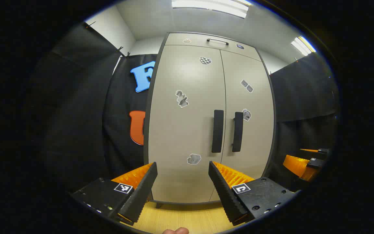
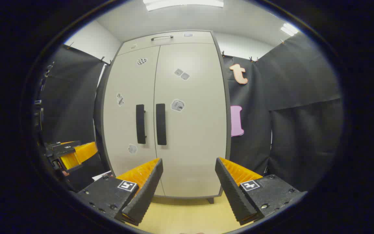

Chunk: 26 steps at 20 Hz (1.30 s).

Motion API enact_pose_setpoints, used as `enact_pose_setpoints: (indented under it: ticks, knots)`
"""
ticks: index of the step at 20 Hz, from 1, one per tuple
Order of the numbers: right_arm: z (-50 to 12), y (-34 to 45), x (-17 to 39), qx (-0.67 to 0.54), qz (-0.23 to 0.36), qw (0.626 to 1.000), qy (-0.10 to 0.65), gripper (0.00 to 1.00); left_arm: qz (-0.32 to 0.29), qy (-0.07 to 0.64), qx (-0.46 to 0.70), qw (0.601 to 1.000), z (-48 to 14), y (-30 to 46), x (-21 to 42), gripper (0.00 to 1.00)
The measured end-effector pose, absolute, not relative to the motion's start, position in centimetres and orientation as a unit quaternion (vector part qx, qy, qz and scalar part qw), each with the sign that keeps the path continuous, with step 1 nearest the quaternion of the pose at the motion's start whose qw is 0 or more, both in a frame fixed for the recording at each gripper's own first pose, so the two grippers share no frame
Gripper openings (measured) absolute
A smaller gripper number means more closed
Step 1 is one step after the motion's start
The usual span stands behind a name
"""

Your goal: Open the right door of the double-door shoe cabinet with the right hand, and open the left door with the left hand.

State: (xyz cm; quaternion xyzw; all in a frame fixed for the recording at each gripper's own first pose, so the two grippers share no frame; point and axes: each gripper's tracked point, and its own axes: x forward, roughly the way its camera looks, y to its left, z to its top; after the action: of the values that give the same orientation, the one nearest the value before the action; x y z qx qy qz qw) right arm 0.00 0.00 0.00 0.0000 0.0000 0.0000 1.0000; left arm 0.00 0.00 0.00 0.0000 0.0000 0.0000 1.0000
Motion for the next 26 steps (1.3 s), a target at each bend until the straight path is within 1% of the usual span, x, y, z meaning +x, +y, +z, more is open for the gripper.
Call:
enact_pose_setpoints:
  ticks: [11, 12, 13, 20, 21, 22, 23, 26]
  knots:
    - [-0.3, -1.2, 0.1, 0.010, -0.020, 1.000, 0.002, 1.00, 0.000, -0.005, 0.004, 1.000, 0.0, 0.3, 0.2, 0.95]
    - [-0.4, -1.3, 0.2, 0.011, -0.021, 1.000, 0.001, 0.98, 0.001, -0.005, 0.004, 1.000, 0.1, 0.4, 0.2, 0.95]
    - [-0.4, -1.3, 0.2, 0.012, -0.022, 1.000, 0.003, 1.00, 0.001, -0.005, 0.004, 1.000, 0.1, 0.4, 0.3, 0.95]
    - [-0.5, -0.8, 0.3, 0.013, -0.020, 1.000, 0.004, 1.00, 0.003, -0.012, 0.006, 1.000, 0.5, 0.9, 0.1, 0.95]
    - [-0.4, -0.7, 0.4, 0.013, -0.020, 1.000, 0.003, 0.98, 0.002, -0.012, 0.005, 1.000, 0.5, 0.9, 0.0, 0.95]
    - [-0.3, -0.5, 0.5, 0.012, -0.019, 1.000, 0.002, 0.98, 0.001, -0.012, 0.005, 1.000, 0.5, 0.9, -0.1, 0.95]
    - [-0.2, -0.4, 0.7, 0.012, -0.018, 1.000, 0.002, 1.00, 0.000, -0.012, 0.005, 1.000, 0.5, 0.9, -0.2, 0.95]
    - [0.4, 0.5, 1.7, 0.019, -0.006, 1.000, -0.002, 1.00, -0.007, -0.011, 0.010, 1.000, 0.5, 0.9, -0.9, 0.95]
